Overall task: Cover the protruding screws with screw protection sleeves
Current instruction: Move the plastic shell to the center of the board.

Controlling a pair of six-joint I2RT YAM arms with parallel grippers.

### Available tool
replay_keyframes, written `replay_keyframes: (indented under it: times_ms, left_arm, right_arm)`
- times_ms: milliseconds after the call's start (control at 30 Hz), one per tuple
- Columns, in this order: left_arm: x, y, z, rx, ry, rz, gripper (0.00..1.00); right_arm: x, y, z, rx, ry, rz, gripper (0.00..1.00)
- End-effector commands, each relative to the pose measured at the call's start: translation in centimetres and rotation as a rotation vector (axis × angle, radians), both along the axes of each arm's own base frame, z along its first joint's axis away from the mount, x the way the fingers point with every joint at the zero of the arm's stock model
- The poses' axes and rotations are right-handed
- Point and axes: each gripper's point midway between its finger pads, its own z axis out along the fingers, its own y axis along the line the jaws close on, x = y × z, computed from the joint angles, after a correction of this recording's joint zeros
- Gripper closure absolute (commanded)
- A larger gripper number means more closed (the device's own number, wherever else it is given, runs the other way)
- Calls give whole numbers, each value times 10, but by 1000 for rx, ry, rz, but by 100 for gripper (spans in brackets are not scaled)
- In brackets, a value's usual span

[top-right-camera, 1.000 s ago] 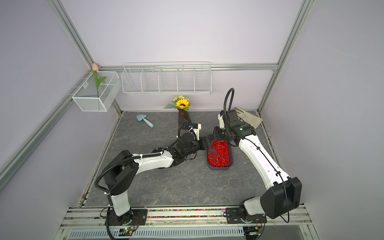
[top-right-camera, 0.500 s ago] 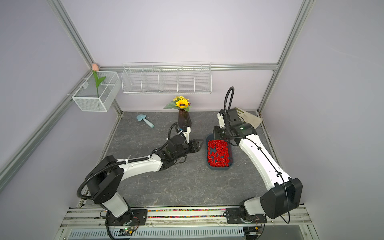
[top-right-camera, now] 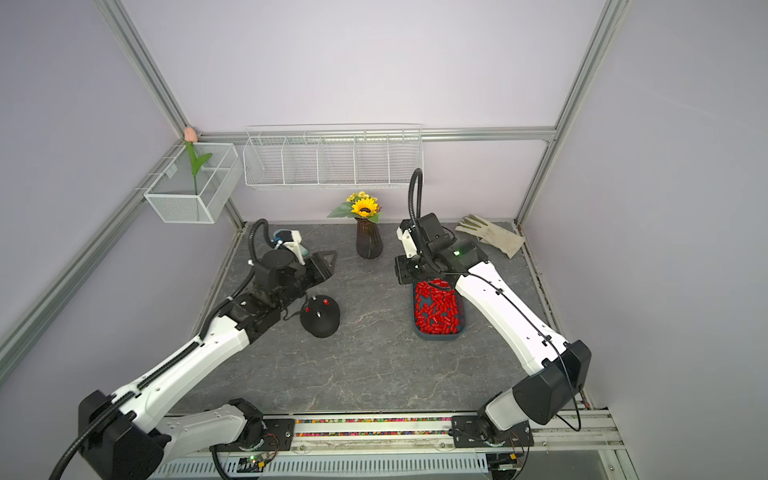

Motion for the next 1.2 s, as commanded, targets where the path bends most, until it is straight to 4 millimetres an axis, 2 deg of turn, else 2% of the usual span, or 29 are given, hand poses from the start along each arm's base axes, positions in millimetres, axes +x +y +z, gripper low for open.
replay_keyframes:
  times_ms: [0, 133, 300, 400, 567, 833, 1167]
  left_arm:
    - [-13, 42, -41, 92, 148, 52, 43]
    - [-9, 77, -59, 65, 217, 90, 44]
    - [4, 99, -82, 86, 284, 106, 45]
    - [13, 108, -102, 71, 336, 117, 46]
    - [15, 111, -132, 76, 417, 103, 46]
    - [4, 105, -172, 74, 531, 61, 47]
    - [-17, 99, -209, 42, 615, 32, 47]
  right_arm:
    - [-6, 18, -2, -22, 18, 20, 85]
    - [-16, 44, -8, -57, 43, 71, 85]
    - [-21, 76, -11, -65, 55, 117, 85]
    - [-24, 89, -13, -76, 60, 138, 85]
    - [-25, 97, -15, -75, 69, 148, 85]
    - [-28, 110, -23, -80, 82, 159, 85]
    - [-30, 125, -27, -75, 89, 177, 85]
